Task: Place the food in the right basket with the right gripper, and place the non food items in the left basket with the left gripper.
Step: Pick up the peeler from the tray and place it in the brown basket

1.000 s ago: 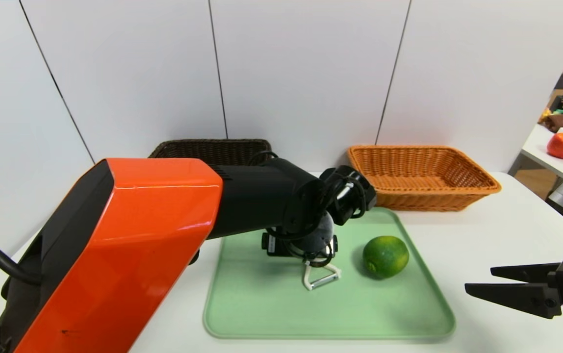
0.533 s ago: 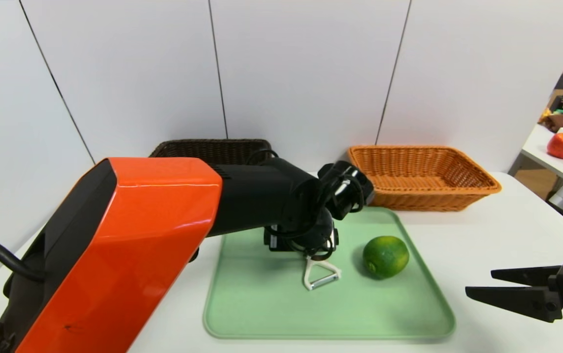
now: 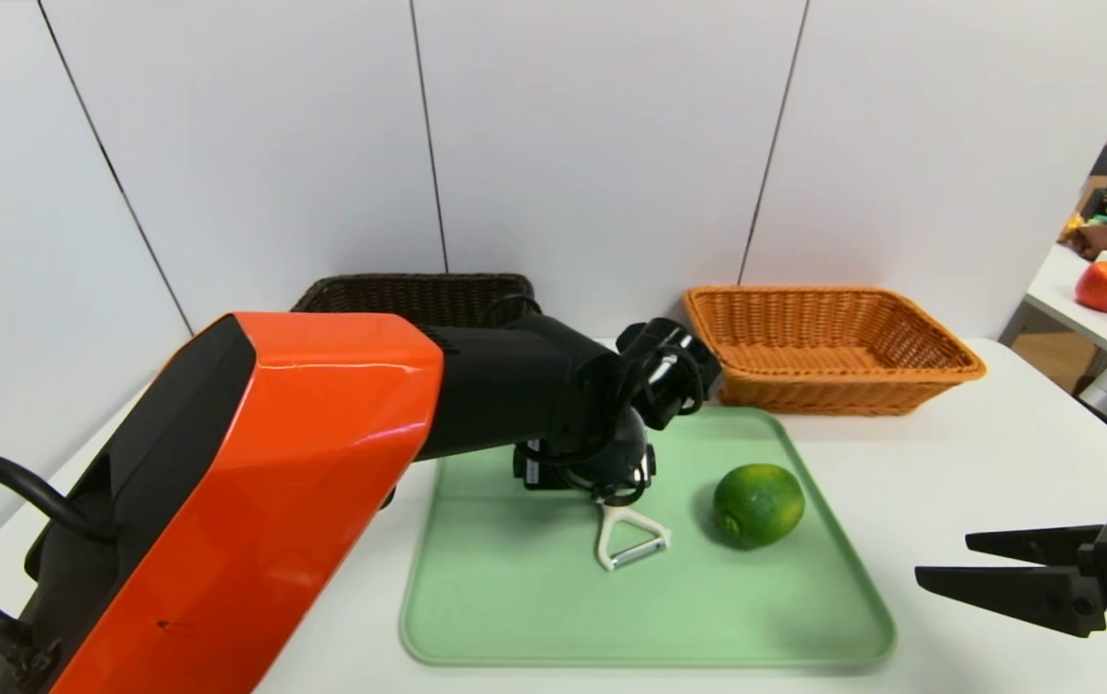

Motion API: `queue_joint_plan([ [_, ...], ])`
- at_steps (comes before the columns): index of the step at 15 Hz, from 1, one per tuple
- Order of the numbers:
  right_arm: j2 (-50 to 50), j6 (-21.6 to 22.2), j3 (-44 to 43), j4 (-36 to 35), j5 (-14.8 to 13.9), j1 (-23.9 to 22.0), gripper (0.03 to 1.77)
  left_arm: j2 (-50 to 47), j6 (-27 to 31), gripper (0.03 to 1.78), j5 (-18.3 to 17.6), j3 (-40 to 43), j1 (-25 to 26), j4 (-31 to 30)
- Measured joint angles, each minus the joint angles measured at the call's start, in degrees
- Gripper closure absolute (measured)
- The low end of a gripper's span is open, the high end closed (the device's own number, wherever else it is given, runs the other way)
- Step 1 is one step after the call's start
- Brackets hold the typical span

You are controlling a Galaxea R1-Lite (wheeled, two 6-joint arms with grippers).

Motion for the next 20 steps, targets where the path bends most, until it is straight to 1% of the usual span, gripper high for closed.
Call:
queue_joint_plan([
  [8, -0.45, 0.0, 0.0, -0.04, 0.0, -0.22, 0.1, 0.35, 0.11, 0.12, 0.17, 0.05, 0.27, 0.11],
  [12, -0.48, 0.0, -0.23, -0.04, 0.0, -0.52, 0.1, 0.28, 0.17, 0.69, 0.09, 0.1, 0.2, 0.18],
  [15, -0.5, 0.02, -0.48, -0.06, -0.02, -0.57, 0.1, -0.02, 0.39, 1.0, 0.02, 0.1, 0.1, 0.4],
  [16, -0.55, 0.0, -0.52, -0.04, -0.02, -0.57, 0.1, -0.17, 0.34, 1.14, -0.02, 0.1, 0.02, 0.63],
  [17, -0.65, 0.0, -0.56, -0.04, -0.02, -0.57, 0.1, -0.39, 0.34, 1.51, 0.0, 0.11, -0.09, 0.88],
  [20, -1.0, 0.02, -0.56, -0.06, -0.1, -0.57, 0.1, -1.24, 0.34, 1.51, 0.0, 0.11, -0.43, 0.99],
])
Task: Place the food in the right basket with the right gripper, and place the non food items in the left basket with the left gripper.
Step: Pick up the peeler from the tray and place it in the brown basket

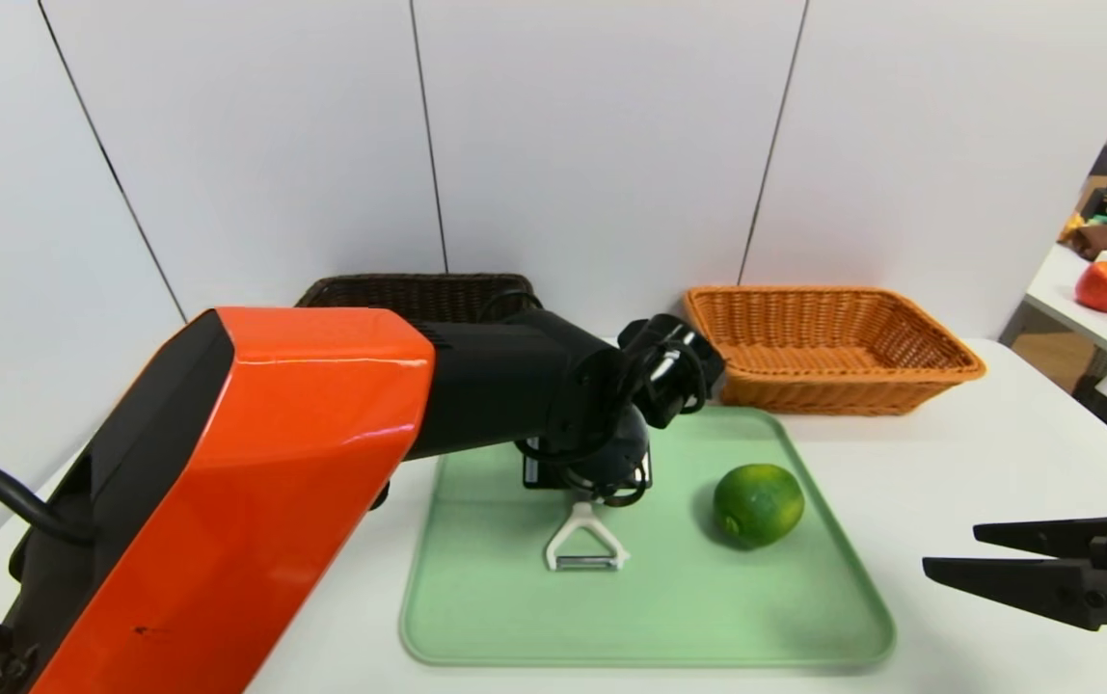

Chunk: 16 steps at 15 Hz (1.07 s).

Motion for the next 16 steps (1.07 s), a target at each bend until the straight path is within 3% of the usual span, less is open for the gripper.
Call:
queue_joint_plan([
  [6, -0.41, 0.0, 0.04, 0.05, -0.01, 0.0, 0.1, -4.57, -0.04, 1.51, 0.17, 0.2, 0.21, 2.56],
  [10, -1.23, 0.02, 0.17, 0.11, 0.07, 0.0, 0.1, -10.14, 3.57, 1.51, 0.22, 0.33, 3.32, 7.52],
  [13, -1.49, 0.0, 0.11, 0.09, 0.07, 0.0, 0.1, -14.38, 11.22, 1.51, 0.13, 0.38, 7.4, 10.72],
  [16, -1.95, 0.0, 0.45, 0.11, 0.18, 0.0, 0.1, -17.55, 25.03, 1.51, -0.61, 0.44, 14.46, 10.95],
])
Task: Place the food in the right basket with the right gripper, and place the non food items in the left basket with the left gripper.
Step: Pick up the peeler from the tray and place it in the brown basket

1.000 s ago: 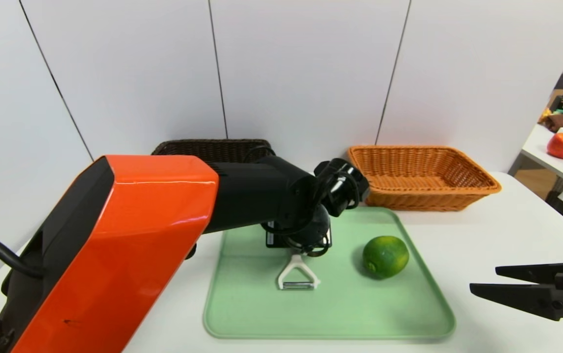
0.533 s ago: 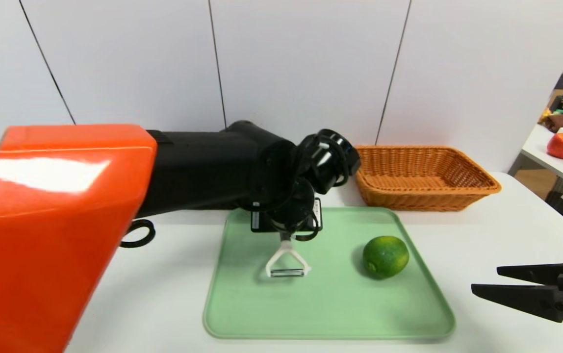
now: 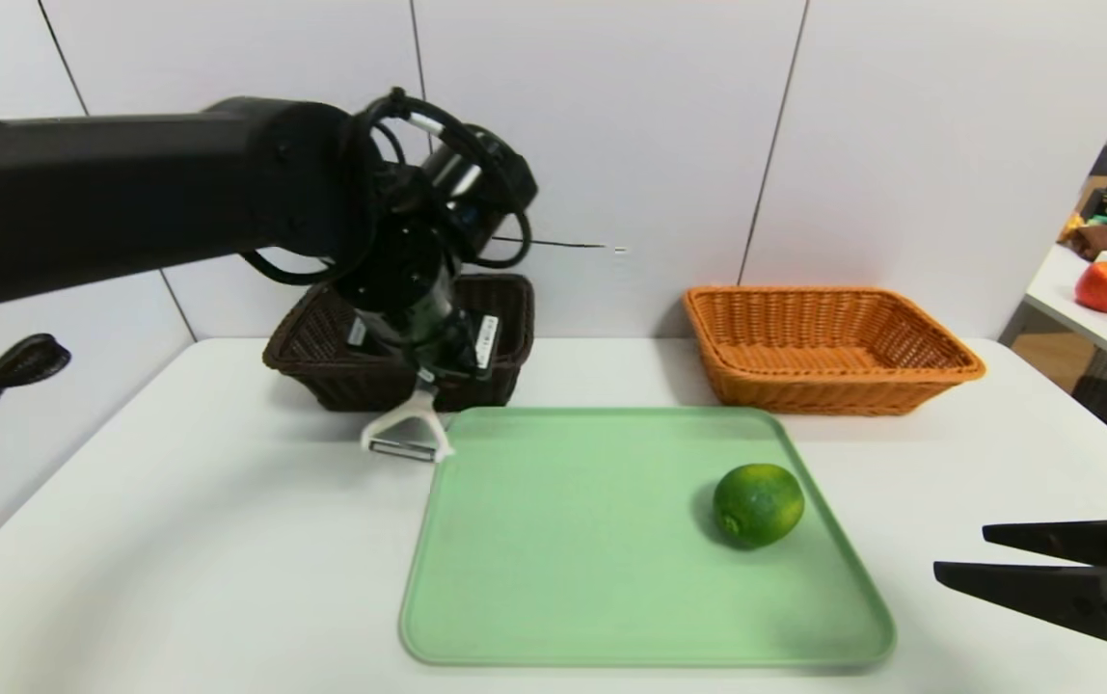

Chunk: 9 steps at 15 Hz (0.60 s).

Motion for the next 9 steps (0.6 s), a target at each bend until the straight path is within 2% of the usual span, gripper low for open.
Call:
queue_joint_plan([
  [2, -0.13, 0.0, 0.07, 0.0, 0.15, 0.0, 0.1, -1.02, 9.84, 1.51, -1.44, -0.02, 4.85, -0.37],
  [5, -0.28, 0.0, 0.07, 0.0, 0.24, 0.0, 0.1, -2.04, 24.54, 1.51, -6.69, -0.11, 10.41, -3.18],
  [9, -0.37, 0.05, 0.13, 0.06, 0.15, 0.0, 0.1, -2.01, 42.22, 1.51, -13.29, 0.05, 13.78, -11.03],
])
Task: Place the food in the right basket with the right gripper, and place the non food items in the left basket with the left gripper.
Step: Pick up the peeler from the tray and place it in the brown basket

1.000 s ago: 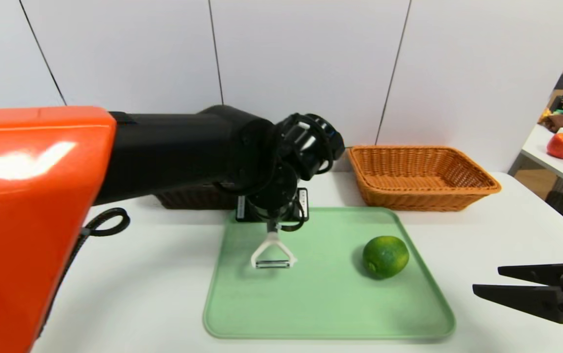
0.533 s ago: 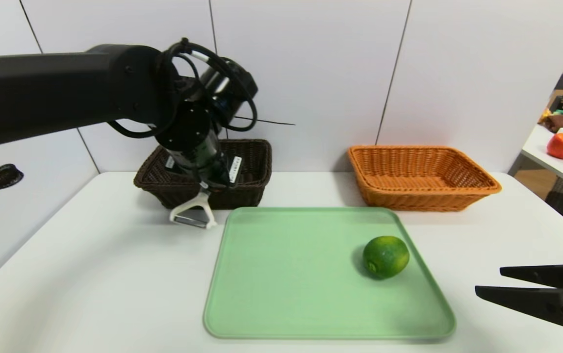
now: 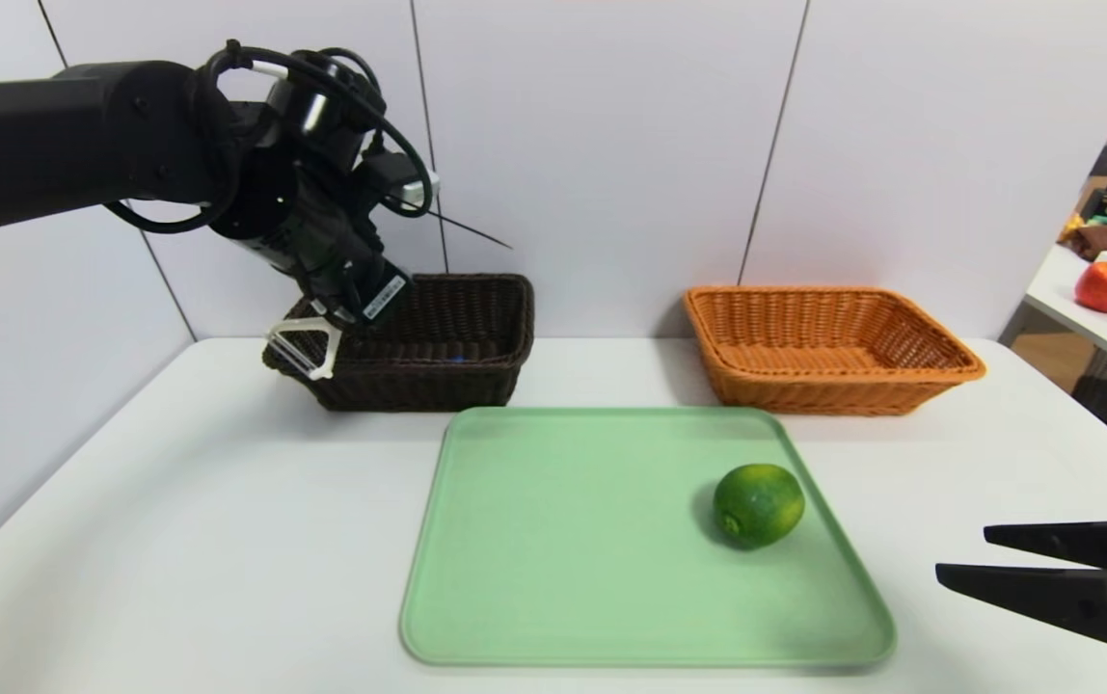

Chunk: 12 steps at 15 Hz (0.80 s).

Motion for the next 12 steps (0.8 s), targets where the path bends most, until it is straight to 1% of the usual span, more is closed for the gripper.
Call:
queue_joint_plan([
  [2, 0.0, 0.0, 0.06, 0.02, 0.0, 0.0, 0.1, 1.23, 7.61, 1.51, -4.49, 0.02, 1.13, -3.77],
  [3, -0.05, 0.06, 0.16, 0.16, -0.01, 0.0, 0.1, 2.12, 10.61, 1.51, -7.3, 0.02, 1.55, -5.1],
  [6, -0.46, 0.41, 0.27, 0.2, -0.15, 0.0, 0.1, 5.24, 17.99, 1.51, -15.51, 0.02, 3.69, -8.13],
  [7, -0.57, 0.54, 0.28, 0.18, -0.3, -0.02, 0.1, 6.4, 20.24, 1.51, -17.69, 0.02, 4.55, -9.34],
  [8, -0.68, 0.5, 0.46, 0.13, -0.33, -0.28, 0.1, 7.58, 22.76, 1.51, -19.03, 0.02, 5.4, -10.58],
  [9, -0.72, 0.45, 0.68, 0.02, -0.33, -0.69, 0.1, 8.66, 24.66, 1.51, -19.55, 0.0, 6.03, -11.5],
  [11, -0.79, 0.45, 1.21, -0.01, -0.37, -1.08, 0.1, 9.9, 25.25, 1.51, -19.97, -0.09, 6.56, -11.69],
  [12, -0.79, 0.45, 1.4, -0.04, -0.48, -1.19, 0.1, 10.3, 25.3, 1.51, -20.8, -0.22, 6.64, -11.72],
])
